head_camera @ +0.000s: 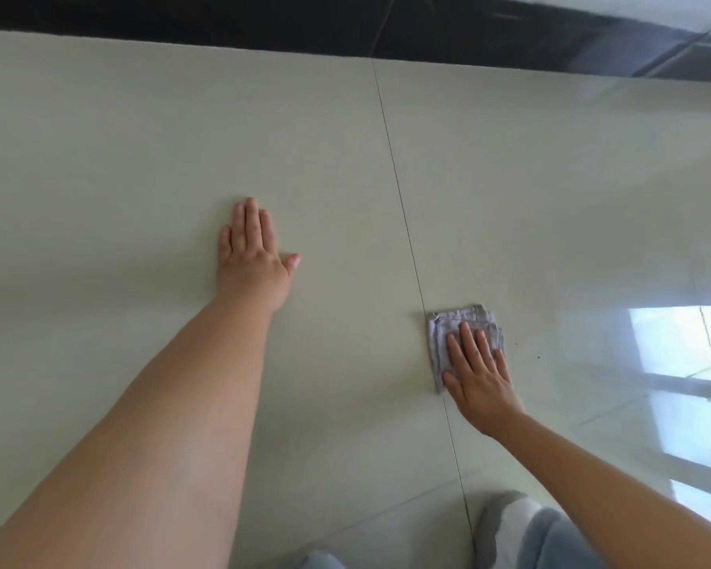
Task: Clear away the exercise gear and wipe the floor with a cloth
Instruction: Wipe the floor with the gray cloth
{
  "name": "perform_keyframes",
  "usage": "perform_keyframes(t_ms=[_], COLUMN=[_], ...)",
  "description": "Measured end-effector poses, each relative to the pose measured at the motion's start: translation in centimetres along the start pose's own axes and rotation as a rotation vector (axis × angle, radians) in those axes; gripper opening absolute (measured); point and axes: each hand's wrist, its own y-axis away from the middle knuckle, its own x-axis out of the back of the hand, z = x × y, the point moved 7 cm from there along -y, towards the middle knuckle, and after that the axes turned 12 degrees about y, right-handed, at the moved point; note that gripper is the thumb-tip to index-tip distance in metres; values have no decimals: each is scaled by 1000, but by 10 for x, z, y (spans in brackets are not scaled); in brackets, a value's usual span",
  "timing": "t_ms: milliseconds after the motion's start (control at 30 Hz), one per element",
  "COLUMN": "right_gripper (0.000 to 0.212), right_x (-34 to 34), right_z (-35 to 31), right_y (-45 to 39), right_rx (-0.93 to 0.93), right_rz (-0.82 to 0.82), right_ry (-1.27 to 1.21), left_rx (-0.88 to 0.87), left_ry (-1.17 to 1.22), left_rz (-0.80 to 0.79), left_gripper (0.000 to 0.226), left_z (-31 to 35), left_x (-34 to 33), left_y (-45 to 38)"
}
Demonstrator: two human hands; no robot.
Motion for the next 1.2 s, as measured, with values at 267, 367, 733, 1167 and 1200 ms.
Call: perform_keyframes(t_ms=[267, 367, 733, 1167, 1200], right_gripper=[110, 63, 51, 50, 54], right_x=[-34, -42, 66, -82, -75], right_z=[-19, 48, 127, 223, 249], right_y=[45, 30, -119, -21, -33], right_rx=[20, -240, -61, 411, 303], right_rz=[-46, -72, 158, 418, 408], right_ry=[-120, -244, -157, 113, 53], left_rx=[-128, -222, -47, 245, 250], left_ry=[-30, -83, -98, -55, -68], left_rz=[-53, -92, -102, -64, -71], left_gripper=[65, 63, 62, 62, 62], left_z=[46, 73, 132, 232, 241], left_x=[-11, -28, -44, -103, -106], left_y=[34, 48, 54, 77, 81])
